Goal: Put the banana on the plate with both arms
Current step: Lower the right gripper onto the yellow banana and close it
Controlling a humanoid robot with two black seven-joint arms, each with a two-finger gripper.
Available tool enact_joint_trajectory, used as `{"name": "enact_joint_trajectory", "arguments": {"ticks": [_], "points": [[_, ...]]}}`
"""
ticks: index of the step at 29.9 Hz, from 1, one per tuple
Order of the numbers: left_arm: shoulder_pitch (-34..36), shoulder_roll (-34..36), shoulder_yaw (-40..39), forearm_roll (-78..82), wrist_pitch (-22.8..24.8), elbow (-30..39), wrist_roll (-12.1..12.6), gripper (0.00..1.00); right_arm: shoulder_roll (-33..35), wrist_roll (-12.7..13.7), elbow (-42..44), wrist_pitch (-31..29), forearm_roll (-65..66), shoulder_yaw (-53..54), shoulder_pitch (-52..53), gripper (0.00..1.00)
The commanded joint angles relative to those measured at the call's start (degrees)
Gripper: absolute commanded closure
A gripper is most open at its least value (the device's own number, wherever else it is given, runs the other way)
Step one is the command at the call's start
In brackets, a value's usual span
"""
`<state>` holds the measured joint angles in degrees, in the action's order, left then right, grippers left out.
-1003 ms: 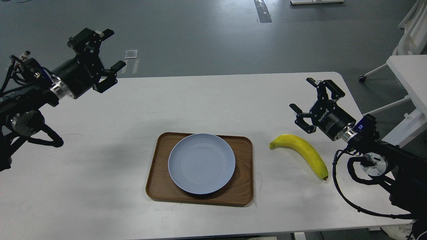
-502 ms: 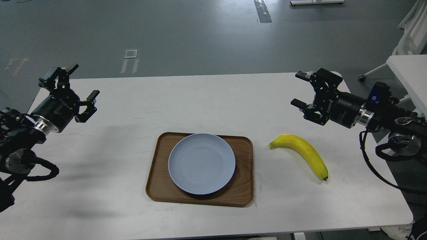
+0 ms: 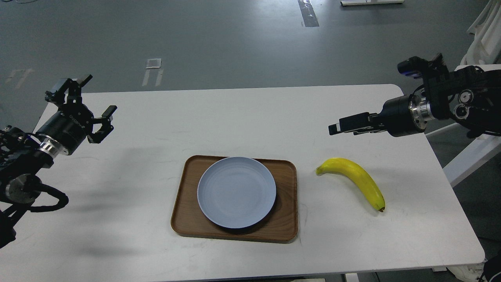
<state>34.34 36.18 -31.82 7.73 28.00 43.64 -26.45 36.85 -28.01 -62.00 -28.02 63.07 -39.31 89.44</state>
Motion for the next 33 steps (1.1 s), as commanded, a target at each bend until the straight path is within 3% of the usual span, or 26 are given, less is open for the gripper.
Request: {"name": "enact_joint_trajectory", "arguments": {"ticks": [1, 6, 10, 20, 26, 30, 33], "points": [[0.1, 0.1, 0.0, 0.0, 0.0, 0.1, 0.0, 0.01, -2.5, 0.0, 1.1, 0.0, 7.1, -5.2, 0.8, 0.0], [0.1, 0.1, 0.0, 0.0, 0.0, 0.1, 0.0, 0.01, -5.1, 0.0, 2.9, 0.0, 7.9, -9.6, 0.2, 0.0], [0.1, 0.3, 0.0, 0.0, 0.0, 0.1, 0.0, 0.01, -7.8, 0.0, 5.8, 4.5, 7.9, -13.3, -1.5, 0.0], [0.1, 0.4, -0.1, -0.1, 0.0, 0.2, 0.0, 0.01, -11.5, 0.0, 7.9, 10.9, 7.1, -13.7, -5.1, 0.0], [0.1, 0.6, -0.2, -0.1, 0.0, 0.3, 0.0, 0.01, -12.9, 0.0, 9.4, 11.8, 4.8, -13.6, -7.7, 0.02], [0.1, 0.6, -0.2, -0.1, 0.0, 0.6, 0.0, 0.0, -14.1, 0.0, 9.8, 13.2, 2.9, -13.5, -9.0, 0.1], [0.1, 0.7, -0.2, -0.1, 0.0, 0.6, 0.0, 0.01, -14.4, 0.0, 10.2, 13.3, 2.8, -13.7, -9.1, 0.28]]}}
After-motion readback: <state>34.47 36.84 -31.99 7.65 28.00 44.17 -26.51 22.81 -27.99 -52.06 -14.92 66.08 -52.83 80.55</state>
